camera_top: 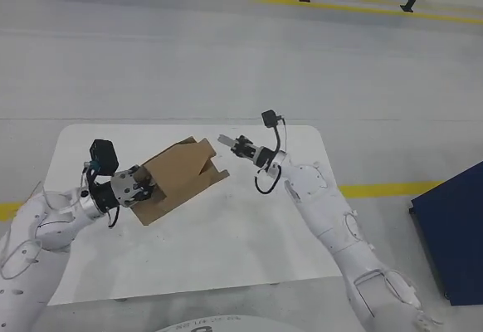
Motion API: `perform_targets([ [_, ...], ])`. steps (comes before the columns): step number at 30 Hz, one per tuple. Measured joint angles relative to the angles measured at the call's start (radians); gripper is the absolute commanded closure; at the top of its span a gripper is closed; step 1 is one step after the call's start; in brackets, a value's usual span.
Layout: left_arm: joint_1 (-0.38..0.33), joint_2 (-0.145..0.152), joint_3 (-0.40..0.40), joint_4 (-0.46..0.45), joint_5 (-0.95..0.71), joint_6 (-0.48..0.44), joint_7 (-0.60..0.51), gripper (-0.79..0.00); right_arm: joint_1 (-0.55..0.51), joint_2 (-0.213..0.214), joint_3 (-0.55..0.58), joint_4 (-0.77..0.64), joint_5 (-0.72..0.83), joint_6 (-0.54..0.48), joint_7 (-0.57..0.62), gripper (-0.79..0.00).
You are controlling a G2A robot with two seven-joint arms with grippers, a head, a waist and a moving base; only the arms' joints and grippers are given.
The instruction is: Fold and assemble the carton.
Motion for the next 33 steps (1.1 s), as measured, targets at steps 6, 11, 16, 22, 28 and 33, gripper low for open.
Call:
perform_targets([
  [6, -0.014, 0.005, -0.003, -0.008, -0.034, 0.046, -0.019, 0.0, 0.019, -0.006, -0.033, 0.008, 0.005, -0.034, 0.051, -0.757],
  [11, -0.029, 0.001, 0.022, -0.006, 0.039, 0.136, -0.006, 0.0, 0.024, -0.004, -0.031, 0.012, 0.064, -0.099, 0.136, -0.733],
  [16, -0.045, -0.005, 0.072, 0.0, 0.156, 0.225, 0.022, 0.0, 0.03, -0.004, -0.041, 0.003, 0.074, -0.112, 0.185, -0.73],
  [22, -0.055, -0.01, 0.109, 0.008, 0.268, 0.309, 0.07, 0.0, 0.042, -0.005, -0.059, -0.001, 0.085, -0.119, 0.227, -0.714],
  [28, -0.065, -0.009, 0.129, 0.028, 0.285, 0.295, 0.084, 0.0, 0.06, -0.007, -0.074, 0.011, 0.127, -0.138, 0.289, -0.723],
  [33, -0.077, -0.007, 0.132, 0.054, 0.242, 0.244, 0.091, 0.0, 0.079, -0.01, -0.091, 0.023, 0.142, -0.134, 0.318, -0.727],
])
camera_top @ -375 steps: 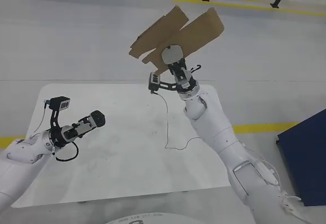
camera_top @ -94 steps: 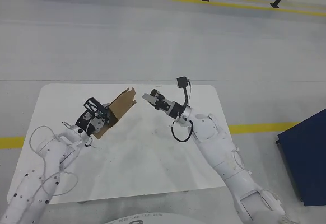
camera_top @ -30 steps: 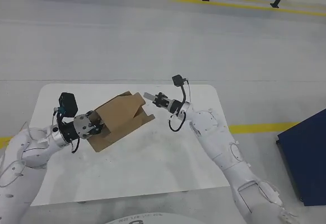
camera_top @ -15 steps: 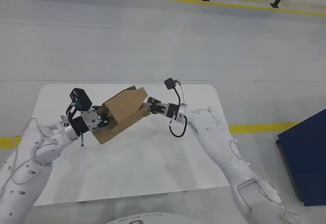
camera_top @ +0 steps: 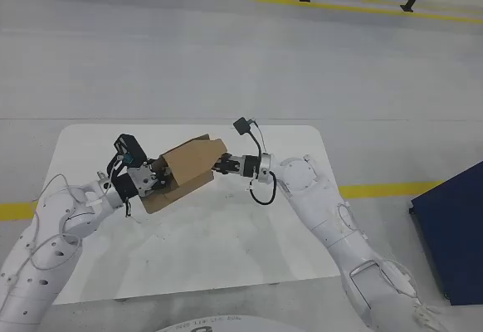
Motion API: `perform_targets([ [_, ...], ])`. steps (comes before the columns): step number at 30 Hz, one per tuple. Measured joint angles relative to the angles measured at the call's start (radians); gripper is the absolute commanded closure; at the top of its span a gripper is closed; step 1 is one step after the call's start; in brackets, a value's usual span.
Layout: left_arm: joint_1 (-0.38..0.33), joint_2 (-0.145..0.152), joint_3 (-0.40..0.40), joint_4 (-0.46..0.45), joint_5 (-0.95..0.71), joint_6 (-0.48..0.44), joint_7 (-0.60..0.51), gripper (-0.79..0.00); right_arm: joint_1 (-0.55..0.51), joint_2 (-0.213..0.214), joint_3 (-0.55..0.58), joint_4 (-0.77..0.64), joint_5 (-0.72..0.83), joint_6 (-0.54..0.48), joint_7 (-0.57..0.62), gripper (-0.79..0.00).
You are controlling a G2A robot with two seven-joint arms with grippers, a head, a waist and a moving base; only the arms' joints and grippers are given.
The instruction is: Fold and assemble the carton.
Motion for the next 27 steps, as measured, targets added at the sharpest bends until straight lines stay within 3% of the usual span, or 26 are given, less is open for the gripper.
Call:
perform_targets([
  [11, -0.041, 0.013, -0.016, 0.081, -0.226, -0.194, -0.052, 0.0, 0.036, -0.008, -0.042, 0.026, 0.014, -0.007, 0.046, -0.736],
  [27, -0.091, 0.032, -0.014, 0.165, -0.391, -0.252, -0.167, 0.0, 0.013, 0.01, 0.003, 0.022, 0.119, -0.064, 0.127, -0.736],
])
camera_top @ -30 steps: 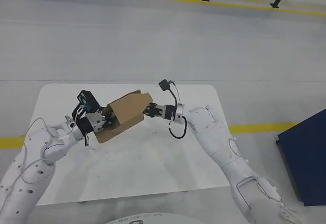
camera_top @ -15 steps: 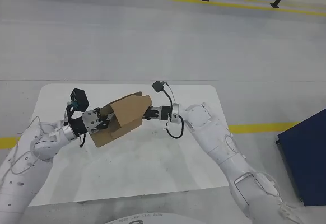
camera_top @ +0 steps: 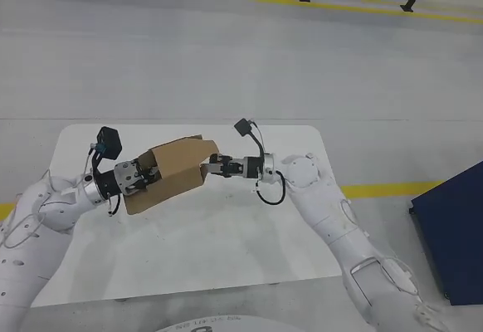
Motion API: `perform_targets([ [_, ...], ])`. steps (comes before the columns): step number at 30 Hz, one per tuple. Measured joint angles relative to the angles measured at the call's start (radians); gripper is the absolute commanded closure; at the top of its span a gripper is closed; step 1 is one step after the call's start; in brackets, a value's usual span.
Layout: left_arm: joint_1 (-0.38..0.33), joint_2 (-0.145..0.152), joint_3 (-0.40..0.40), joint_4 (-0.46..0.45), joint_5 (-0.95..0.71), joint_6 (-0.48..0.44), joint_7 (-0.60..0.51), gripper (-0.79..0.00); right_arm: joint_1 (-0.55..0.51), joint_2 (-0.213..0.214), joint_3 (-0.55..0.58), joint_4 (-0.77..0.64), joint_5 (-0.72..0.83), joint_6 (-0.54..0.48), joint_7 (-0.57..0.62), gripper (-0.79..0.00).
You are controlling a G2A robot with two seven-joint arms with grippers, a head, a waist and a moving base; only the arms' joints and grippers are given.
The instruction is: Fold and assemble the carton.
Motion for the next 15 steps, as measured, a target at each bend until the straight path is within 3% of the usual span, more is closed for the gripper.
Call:
perform_targets([
  [15, -0.005, 0.014, 0.003, 0.005, -0.029, 0.0, 0.004, 0.0, -0.028, 0.013, 0.043, 0.007, 0.051, -0.034, -0.018, -0.739],
])
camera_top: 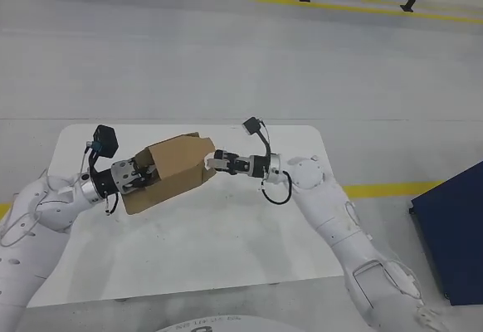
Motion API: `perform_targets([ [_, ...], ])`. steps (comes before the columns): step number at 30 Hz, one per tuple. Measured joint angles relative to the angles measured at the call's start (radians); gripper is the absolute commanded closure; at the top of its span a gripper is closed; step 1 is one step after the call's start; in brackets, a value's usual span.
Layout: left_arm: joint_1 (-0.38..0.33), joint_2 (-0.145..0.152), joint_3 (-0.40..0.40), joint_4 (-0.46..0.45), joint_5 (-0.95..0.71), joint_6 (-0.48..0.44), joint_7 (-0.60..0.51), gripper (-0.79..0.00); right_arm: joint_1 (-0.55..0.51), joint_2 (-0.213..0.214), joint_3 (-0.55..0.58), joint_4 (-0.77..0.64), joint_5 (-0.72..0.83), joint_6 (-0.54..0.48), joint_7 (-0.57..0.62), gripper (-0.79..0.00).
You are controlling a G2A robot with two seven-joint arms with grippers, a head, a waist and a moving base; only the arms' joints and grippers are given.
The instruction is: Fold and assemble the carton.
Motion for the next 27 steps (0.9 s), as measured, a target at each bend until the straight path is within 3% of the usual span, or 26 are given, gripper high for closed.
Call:
perform_targets([
  [9, 0.002, 0.006, 0.001, -0.002, 0.023, 0.013, 0.017, 0.0, -0.033, 0.014, 0.041, -0.015, 0.029, -0.022, 0.011, -0.739],
  [20, 0.012, 0.01, 0.014, -0.039, 0.101, 0.027, 0.03, 0.0, 0.006, 0.003, -0.006, -0.015, -0.056, 0.095, -0.069, -0.711],
  [27, 0.017, 0.015, 0.009, -0.041, 0.105, 0.021, 0.038, 0.0, 0.027, 0.0, -0.032, -0.004, -0.067, 0.09, -0.033, -0.714],
])
